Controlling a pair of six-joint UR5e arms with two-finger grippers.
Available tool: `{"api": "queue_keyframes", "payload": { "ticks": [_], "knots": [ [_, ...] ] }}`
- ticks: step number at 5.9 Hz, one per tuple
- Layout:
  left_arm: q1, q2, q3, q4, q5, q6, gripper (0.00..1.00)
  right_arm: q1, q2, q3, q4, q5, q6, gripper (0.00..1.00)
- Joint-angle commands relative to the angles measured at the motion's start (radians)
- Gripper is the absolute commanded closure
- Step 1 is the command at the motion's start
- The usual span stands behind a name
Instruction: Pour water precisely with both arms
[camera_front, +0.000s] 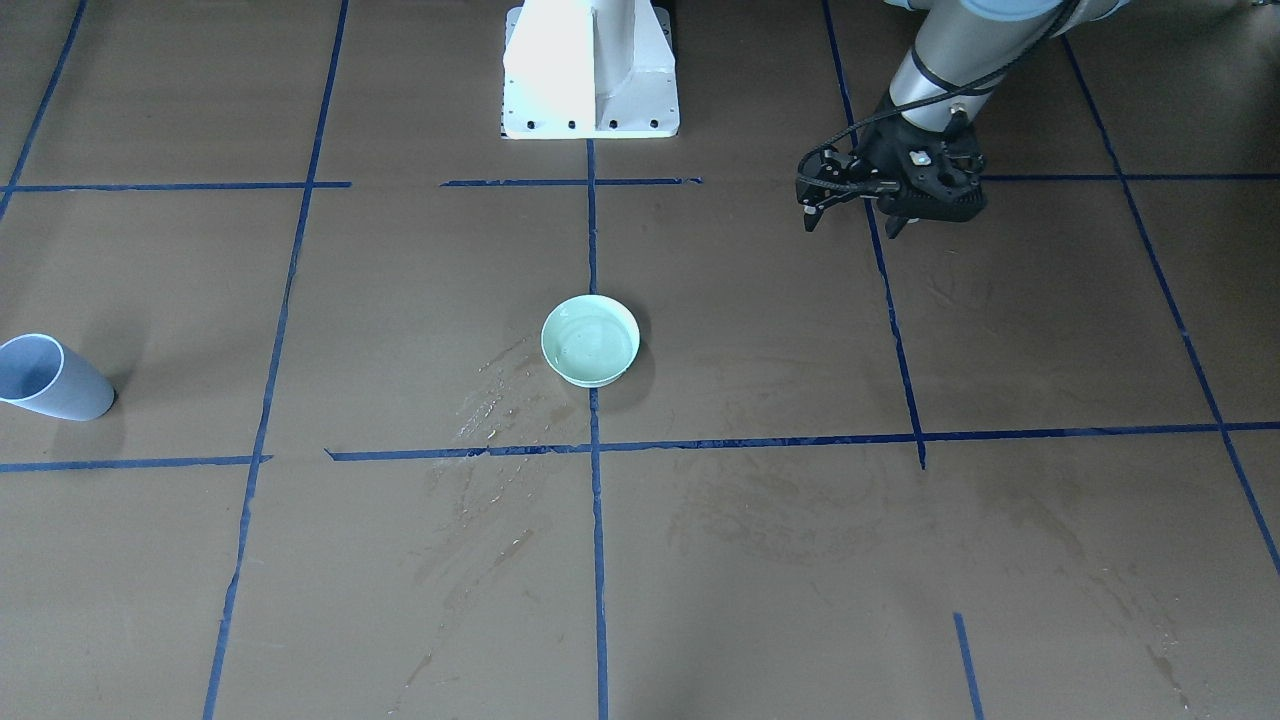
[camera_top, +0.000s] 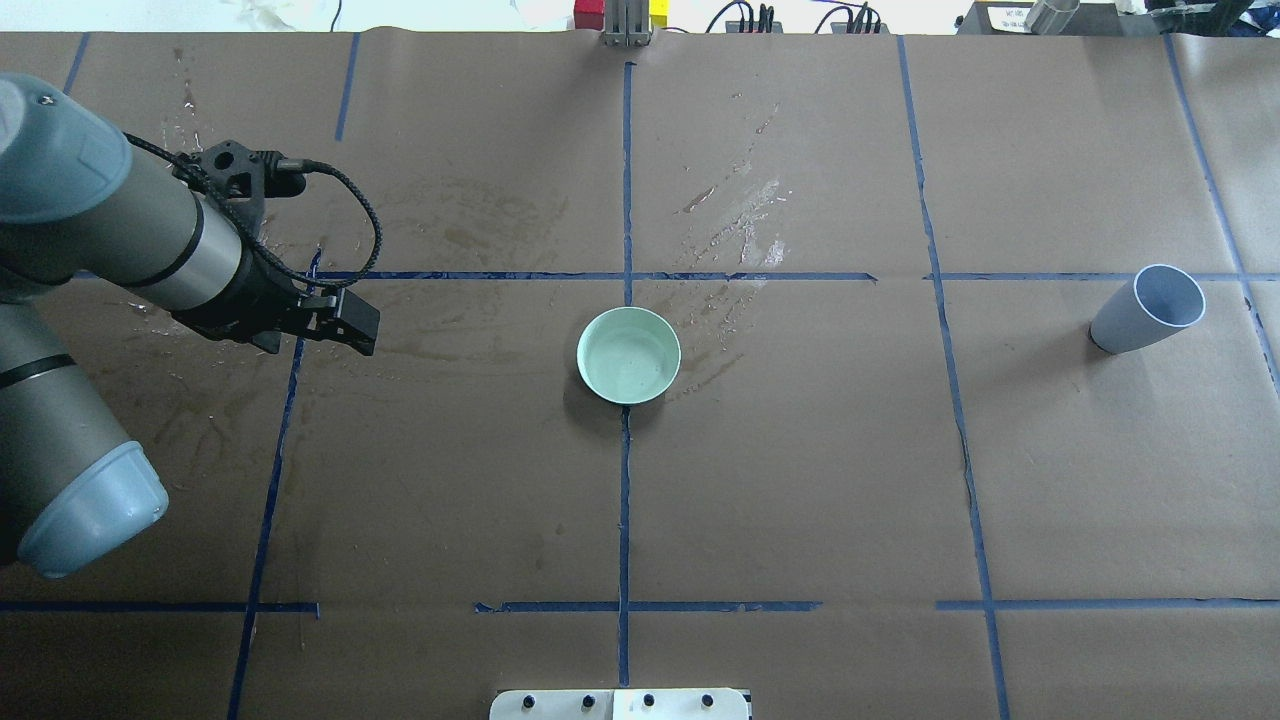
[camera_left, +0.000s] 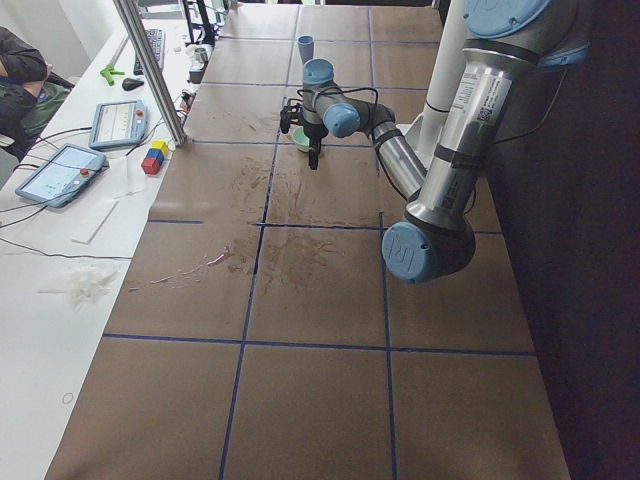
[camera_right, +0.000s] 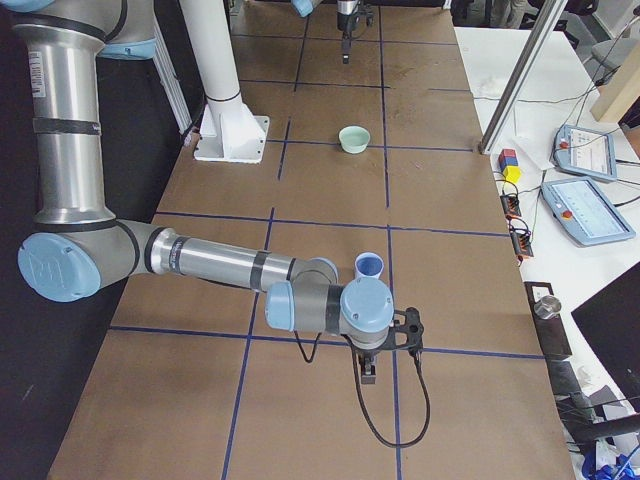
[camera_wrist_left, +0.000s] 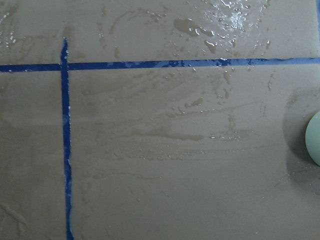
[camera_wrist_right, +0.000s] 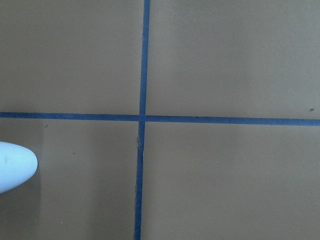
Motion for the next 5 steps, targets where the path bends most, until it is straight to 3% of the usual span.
{"api": "queue_keyframes", "payload": {
  "ticks": [1,2,4,5],
  "knots": [
    [0.083,-0.089,0.068,0.0,0.067,-0.104,0.0,0.003,-0.045,0.097,-0.028,-0.008,-0.004,0.0],
    [0.141,-0.177,0.159,-0.018,0.131,-0.186,0.0,-0.017,-0.046,0.098,-0.014,-0.012,-0.007,0.0],
    [0.158,-0.254,0.353,-0.215,0.153,-0.341,0.0,-0.043,-0.046,0.098,-0.011,-0.008,-0.004,0.0],
    [0.172,-0.319,0.427,-0.225,0.177,-0.388,0.0,-0.043,-0.048,0.098,-0.009,-0.008,-0.004,0.0]
  ]
}}
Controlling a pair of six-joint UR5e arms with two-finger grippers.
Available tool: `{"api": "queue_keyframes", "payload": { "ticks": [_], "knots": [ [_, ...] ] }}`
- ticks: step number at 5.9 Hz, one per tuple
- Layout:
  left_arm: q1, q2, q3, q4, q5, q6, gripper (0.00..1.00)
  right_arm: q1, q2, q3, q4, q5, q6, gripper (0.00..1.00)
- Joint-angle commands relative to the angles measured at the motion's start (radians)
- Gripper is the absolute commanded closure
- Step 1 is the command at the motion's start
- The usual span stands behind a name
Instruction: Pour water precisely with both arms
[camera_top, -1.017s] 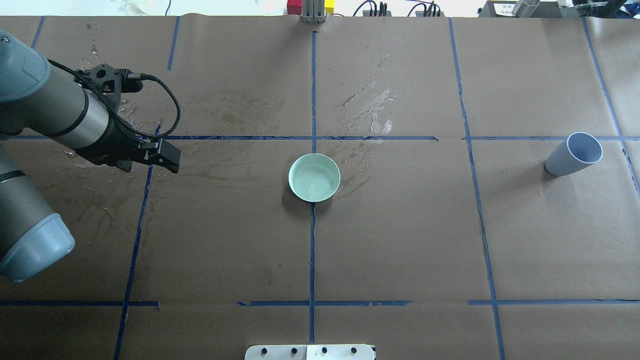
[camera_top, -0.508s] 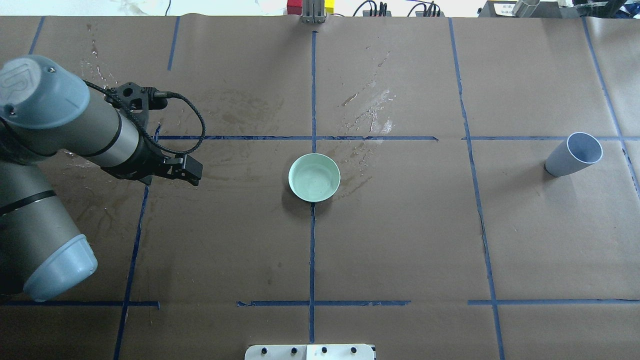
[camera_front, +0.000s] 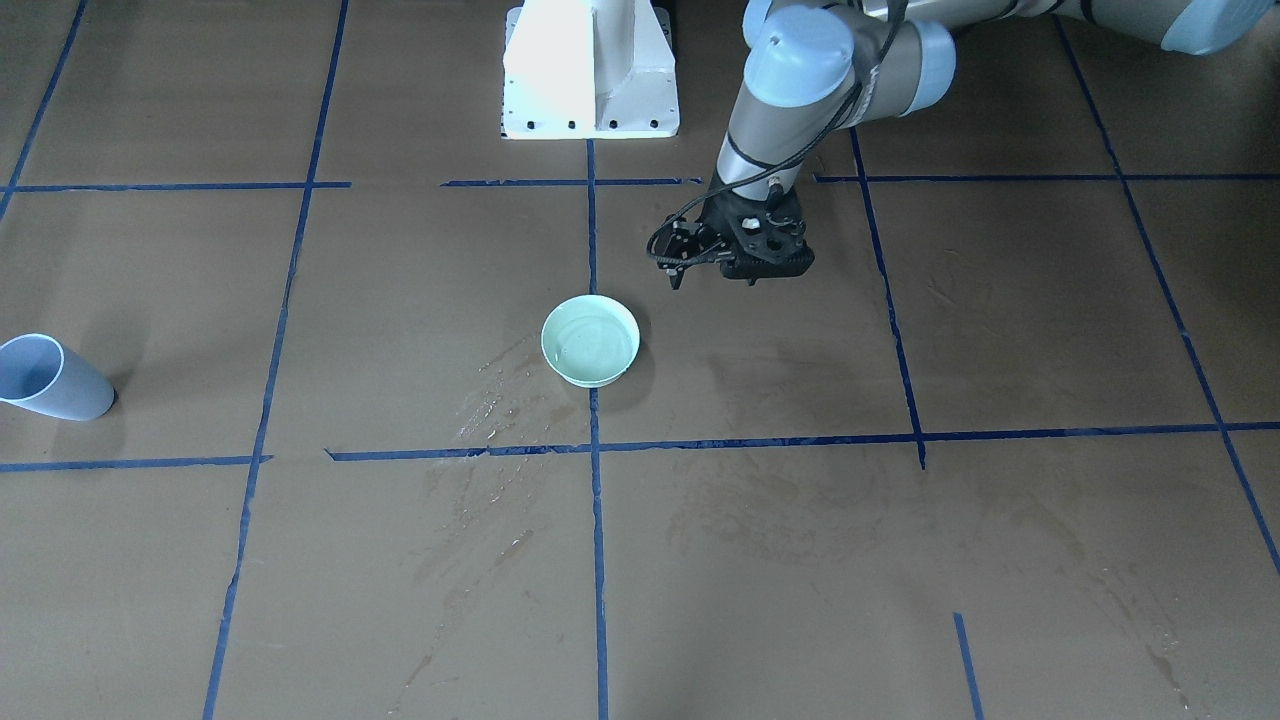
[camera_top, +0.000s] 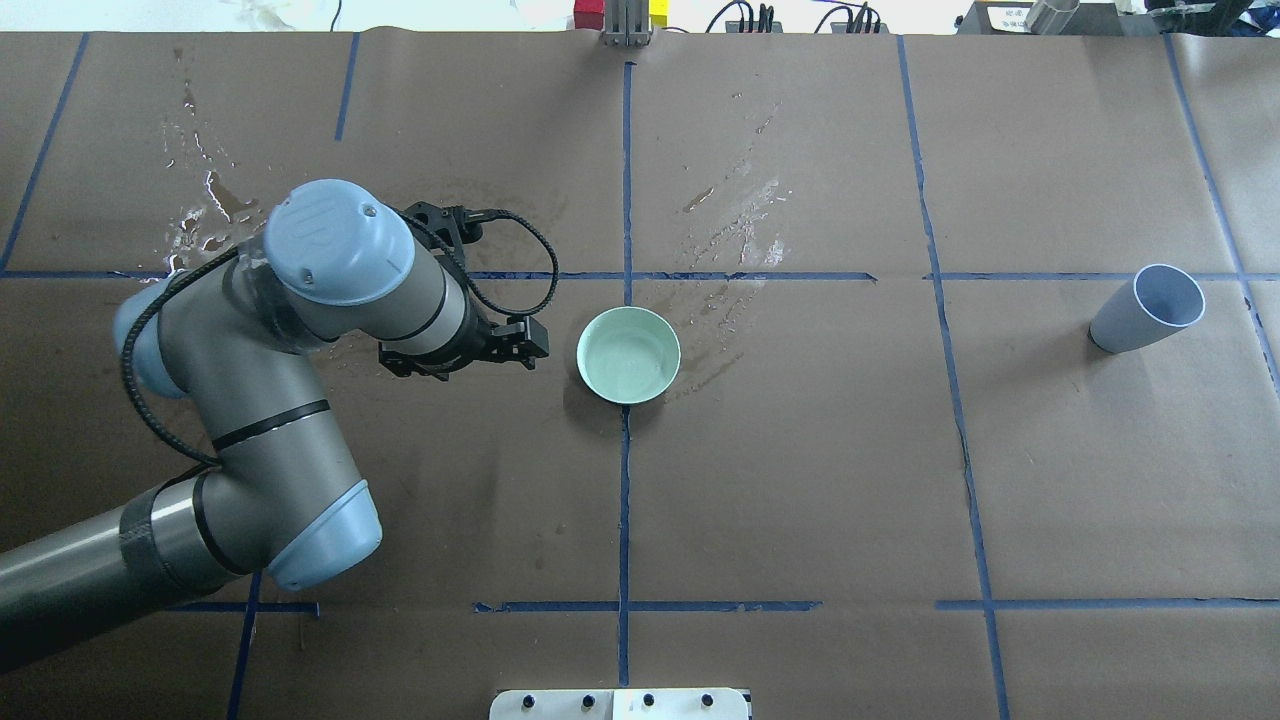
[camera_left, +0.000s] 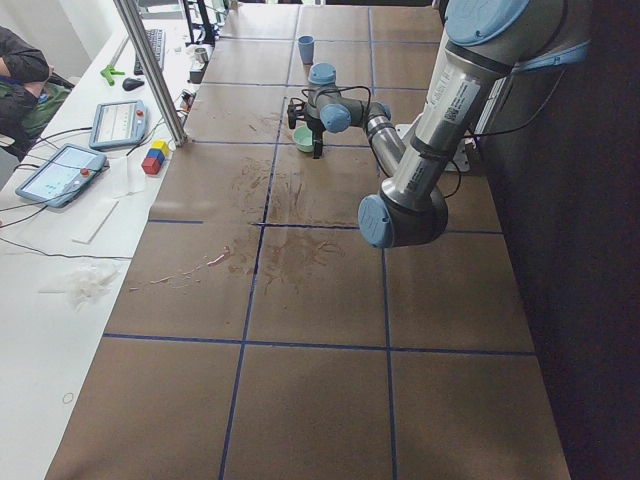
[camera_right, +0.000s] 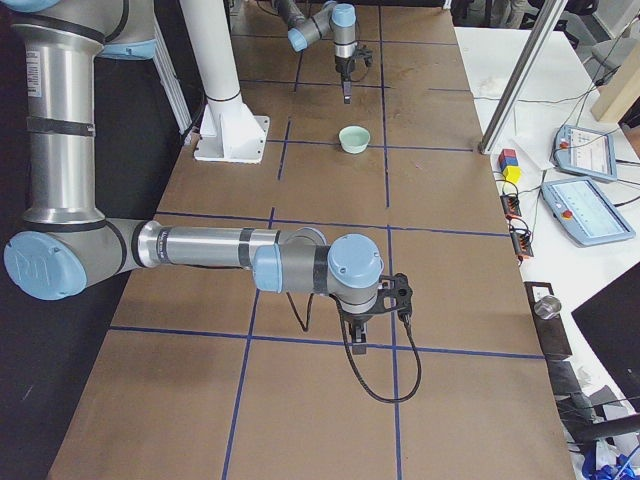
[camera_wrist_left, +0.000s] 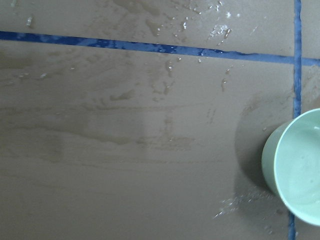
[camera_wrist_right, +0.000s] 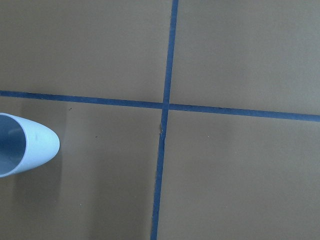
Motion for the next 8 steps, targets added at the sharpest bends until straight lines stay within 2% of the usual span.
{"api": "queue_keyframes", "payload": {
  "ticks": [1,3,4,5,6,7,8],
  "knots": [
    [0.017,-0.105,0.135,-0.037,0.021,-0.071,0.0,-0.003,-0.004,0.0,0.002,0.001,0.001,0.0],
    [0.06,-0.123,0.227,-0.163,0.076,-0.132,0.0,-0.003,-0.007,0.0,0.002,0.001,0.001,0.0],
    [0.062,-0.141,0.252,-0.17,0.076,-0.137,0.05,-0.003,-0.007,0.0,0.002,0.002,0.001,0.0],
    [0.075,-0.141,0.255,-0.17,0.076,-0.165,0.29,-0.003,-0.007,0.0,0.002,0.002,0.001,0.0],
    [0.077,-0.141,0.255,-0.17,0.076,-0.157,0.63,-0.003,-0.007,0.0,0.002,0.002,0.001,0.0],
    [0.082,-0.143,0.254,-0.17,0.074,-0.156,0.91,-0.003,-0.007,0.0,0.002,0.002,0.002,0.0],
    [0.082,-0.141,0.252,-0.17,0.074,-0.154,0.94,-0.003,-0.007,0.0,0.002,0.002,0.001,0.0]
  ]
}}
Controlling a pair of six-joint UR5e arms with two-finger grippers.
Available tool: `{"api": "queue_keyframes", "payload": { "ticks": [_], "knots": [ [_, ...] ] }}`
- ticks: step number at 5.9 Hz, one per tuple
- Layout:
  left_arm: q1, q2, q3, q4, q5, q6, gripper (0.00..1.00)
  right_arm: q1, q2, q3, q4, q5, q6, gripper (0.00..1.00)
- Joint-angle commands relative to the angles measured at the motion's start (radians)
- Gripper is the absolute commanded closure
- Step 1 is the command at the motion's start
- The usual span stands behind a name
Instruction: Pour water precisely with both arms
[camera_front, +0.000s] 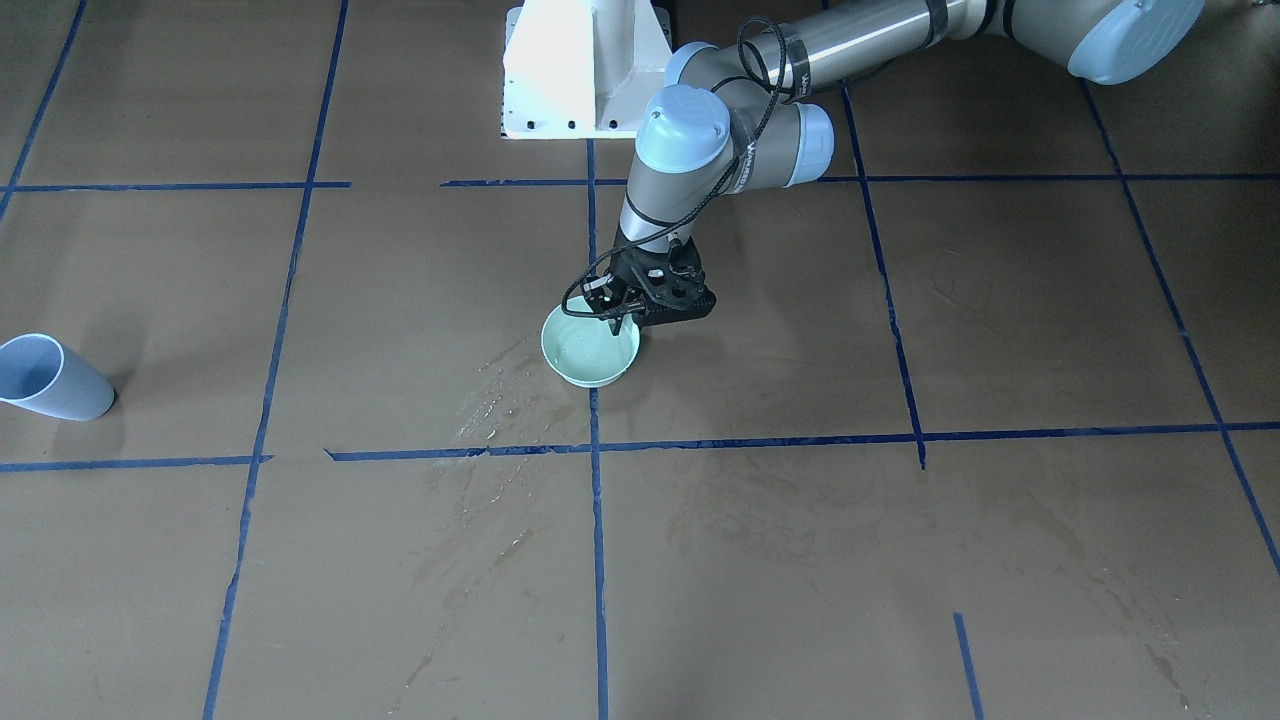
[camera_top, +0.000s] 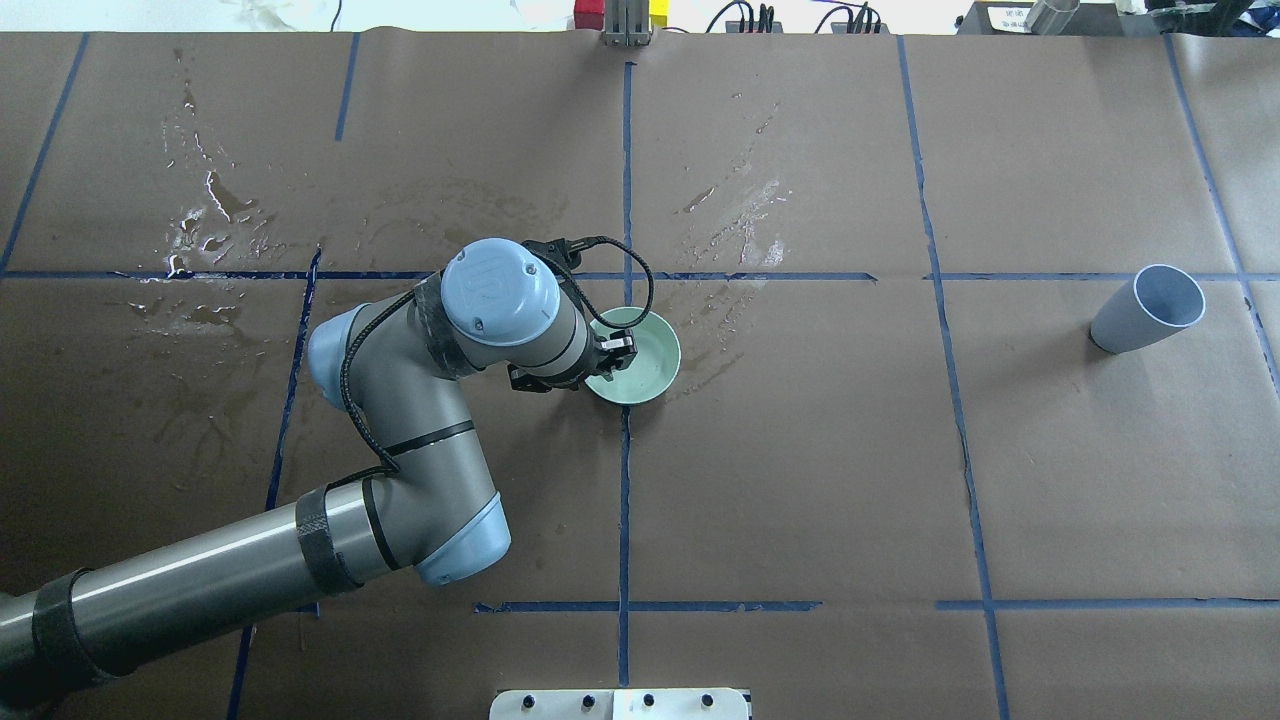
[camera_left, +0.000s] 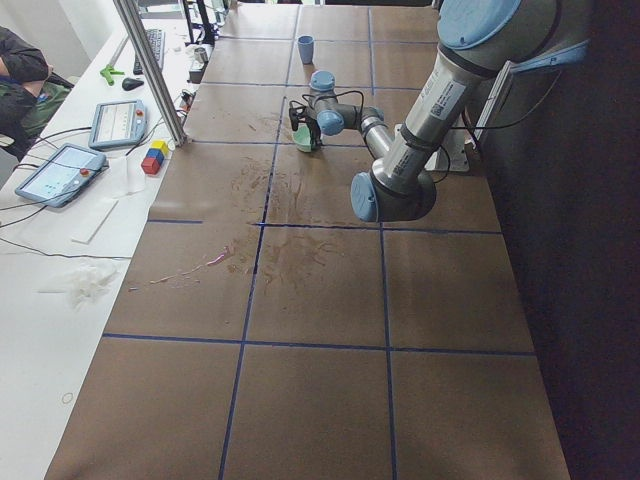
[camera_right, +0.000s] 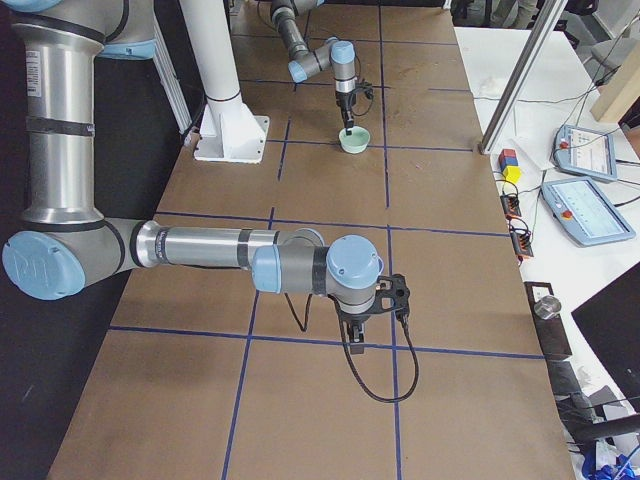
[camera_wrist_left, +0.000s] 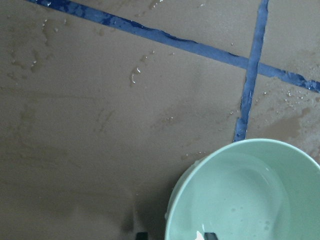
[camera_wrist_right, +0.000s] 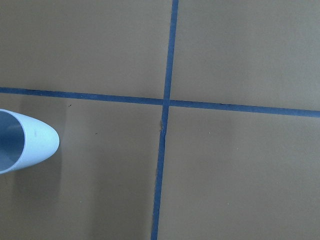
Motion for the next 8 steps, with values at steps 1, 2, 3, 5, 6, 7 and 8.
{"api": "queue_keyframes", "payload": {
  "ticks": [1,2,3,5,6,7,8],
  "knots": [
    [0.001,0.001,-0.003,0.0,0.0,0.003,0.96,0.0,-0.002,0.0,0.0,0.0,0.001,0.0],
    [-0.003,0.002,-0.007,0.003,-0.002,0.005,0.98,0.0,-0.005,0.0,0.0,0.0,-0.001,0.0],
    [-0.018,0.002,-0.02,0.006,-0.006,0.005,1.0,0.0,-0.005,0.0,0.0,0.0,-0.001,0.0],
    [-0.13,0.069,-0.096,0.015,-0.183,0.093,1.0,0.0,-0.005,0.0,0.0,0.002,0.004,0.0],
    [-0.191,0.155,-0.169,0.015,-0.245,0.177,1.0,-0.002,-0.005,0.0,0.0,0.003,0.001,0.0],
    [-0.274,0.245,-0.219,0.015,-0.317,0.298,1.0,-0.014,-0.005,-0.002,0.0,0.002,0.001,0.0],
    [-0.367,0.349,-0.254,0.008,-0.401,0.452,1.0,-0.031,-0.005,0.0,0.0,0.002,-0.007,0.0]
  ]
}}
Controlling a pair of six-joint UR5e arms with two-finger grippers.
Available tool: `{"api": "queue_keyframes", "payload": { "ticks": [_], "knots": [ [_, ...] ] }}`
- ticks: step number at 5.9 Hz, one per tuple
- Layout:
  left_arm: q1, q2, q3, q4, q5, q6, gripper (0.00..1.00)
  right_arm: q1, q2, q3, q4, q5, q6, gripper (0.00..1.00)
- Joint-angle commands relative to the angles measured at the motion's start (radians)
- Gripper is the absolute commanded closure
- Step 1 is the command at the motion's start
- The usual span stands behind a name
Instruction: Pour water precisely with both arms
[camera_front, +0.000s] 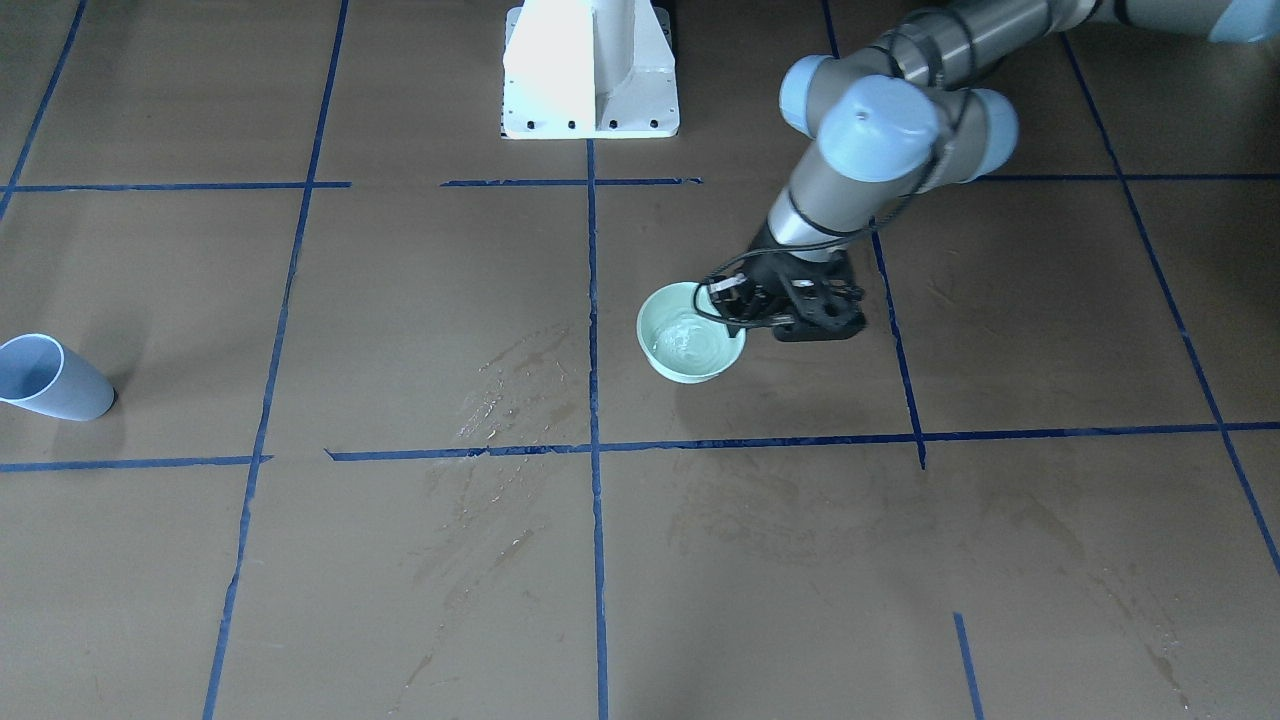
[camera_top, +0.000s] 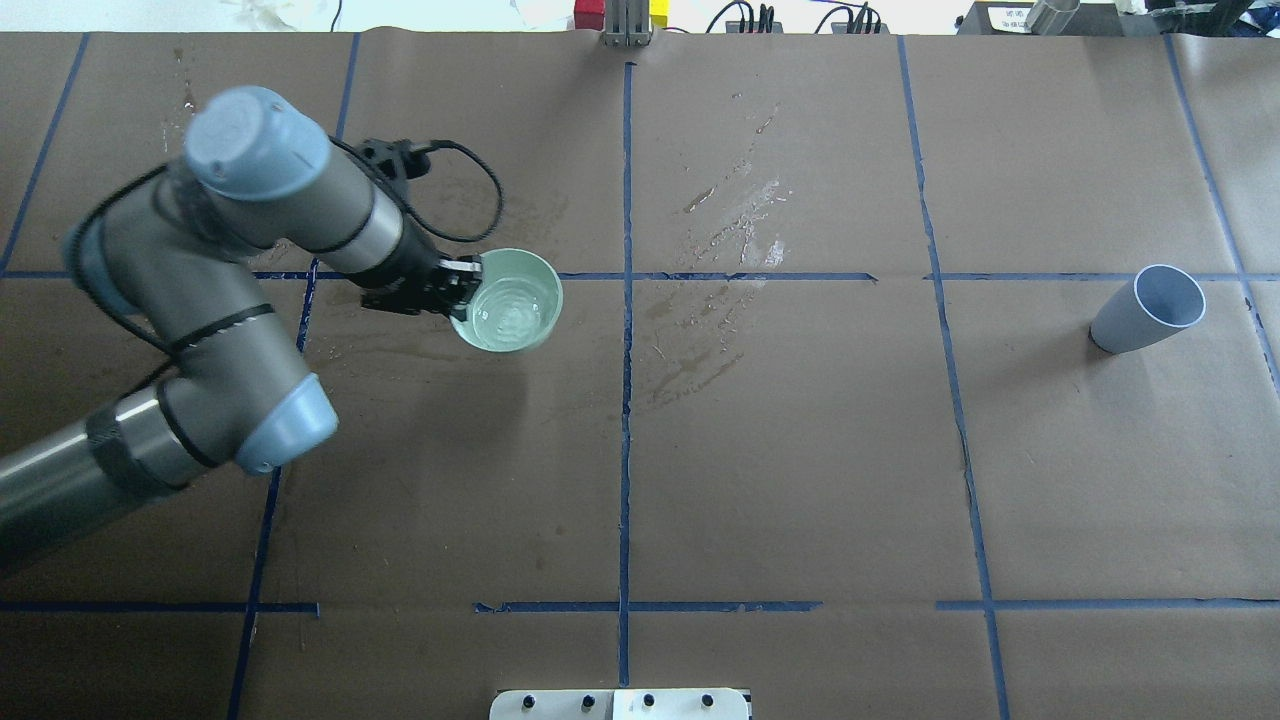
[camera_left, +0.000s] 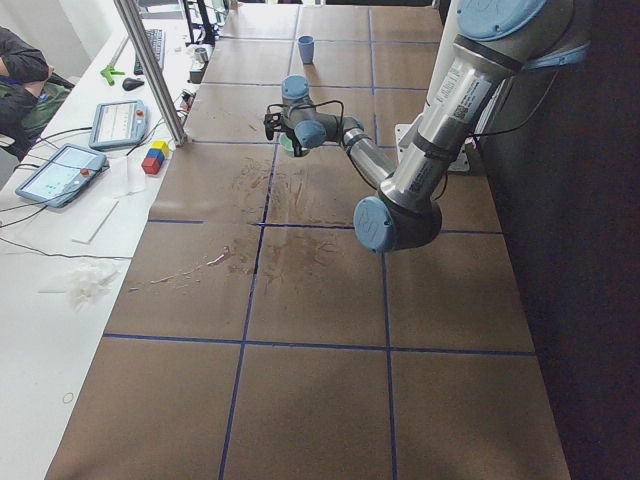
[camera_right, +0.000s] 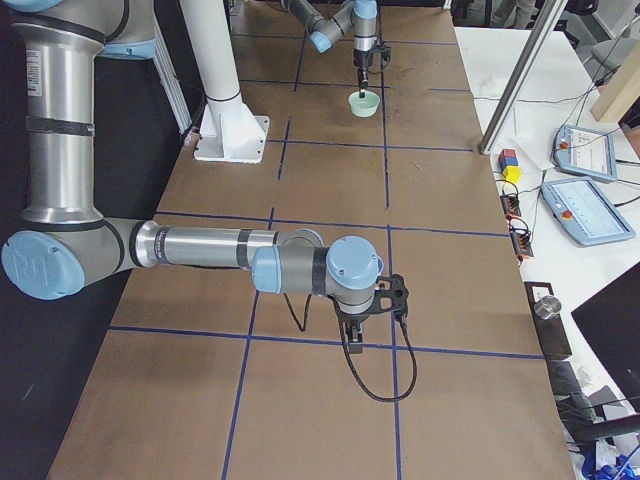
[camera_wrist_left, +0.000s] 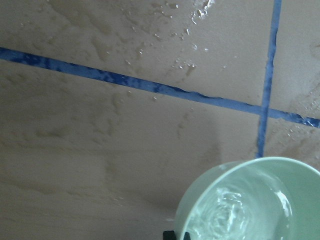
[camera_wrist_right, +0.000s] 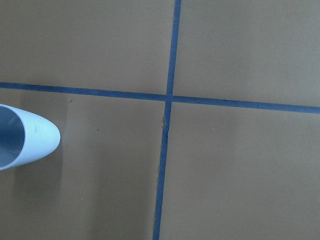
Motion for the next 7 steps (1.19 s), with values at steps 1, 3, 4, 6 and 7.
{"api": "queue_keyframes", "payload": {
  "ticks": [1,3,4,6,7],
  "knots": [
    [-0.177,0.204,-0.057,-0.013,-0.132,0.314,1.0,-0.042,0.0,0.002,-0.001,-0.005,-0.01,0.0],
    [-0.305,0.396,-0.051,-0.094,-0.201,0.558,1.0,-0.057,-0.012,0.002,0.034,-0.008,-0.014,0.0],
    [-0.313,0.476,-0.036,-0.176,-0.203,0.592,1.0,-0.059,-0.014,0.002,0.034,-0.008,-0.013,0.0],
    [-0.311,0.536,0.022,-0.281,-0.215,0.591,1.0,-0.059,-0.014,0.002,0.035,-0.005,-0.007,0.0],
    [-0.311,0.529,0.064,-0.289,-0.218,0.589,0.98,-0.06,-0.012,0.002,0.035,-0.005,-0.005,0.0]
  ]
}}
